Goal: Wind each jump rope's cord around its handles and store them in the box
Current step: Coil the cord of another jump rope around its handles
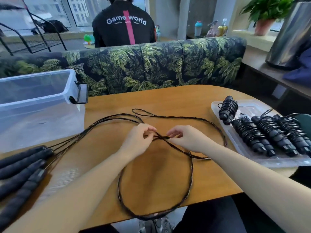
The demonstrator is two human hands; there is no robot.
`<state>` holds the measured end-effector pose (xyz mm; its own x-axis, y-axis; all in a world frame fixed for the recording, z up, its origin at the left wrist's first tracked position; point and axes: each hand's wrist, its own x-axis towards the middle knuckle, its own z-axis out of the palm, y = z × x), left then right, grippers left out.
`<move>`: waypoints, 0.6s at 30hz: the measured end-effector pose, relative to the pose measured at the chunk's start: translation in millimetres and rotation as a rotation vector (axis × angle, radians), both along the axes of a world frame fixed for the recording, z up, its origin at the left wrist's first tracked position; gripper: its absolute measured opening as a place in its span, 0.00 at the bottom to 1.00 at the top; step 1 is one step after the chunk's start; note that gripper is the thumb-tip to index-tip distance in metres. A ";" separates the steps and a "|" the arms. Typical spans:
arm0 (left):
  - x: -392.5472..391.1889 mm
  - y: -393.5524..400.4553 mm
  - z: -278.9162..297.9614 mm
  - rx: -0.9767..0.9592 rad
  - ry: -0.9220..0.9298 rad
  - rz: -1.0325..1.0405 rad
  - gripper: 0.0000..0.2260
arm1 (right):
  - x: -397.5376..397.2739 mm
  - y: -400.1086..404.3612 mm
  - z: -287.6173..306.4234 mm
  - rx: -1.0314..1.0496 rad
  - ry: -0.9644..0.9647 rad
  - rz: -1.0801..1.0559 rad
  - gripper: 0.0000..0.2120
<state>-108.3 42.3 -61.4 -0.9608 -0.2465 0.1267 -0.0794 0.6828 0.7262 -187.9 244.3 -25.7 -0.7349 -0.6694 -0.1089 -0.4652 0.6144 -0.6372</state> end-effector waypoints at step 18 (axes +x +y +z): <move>214.5 -158.7 -0.4 -0.730 -0.466 0.597 0.34 | 93.8 -154.2 -21.5 -0.044 -0.005 0.271 0.07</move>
<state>106.2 -116.3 -61.8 -0.7005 -0.7086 0.0844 -0.7128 0.7005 -0.0351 -94.1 90.2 -47.1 -0.5276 -0.8459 -0.0783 -0.6060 0.4393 -0.6632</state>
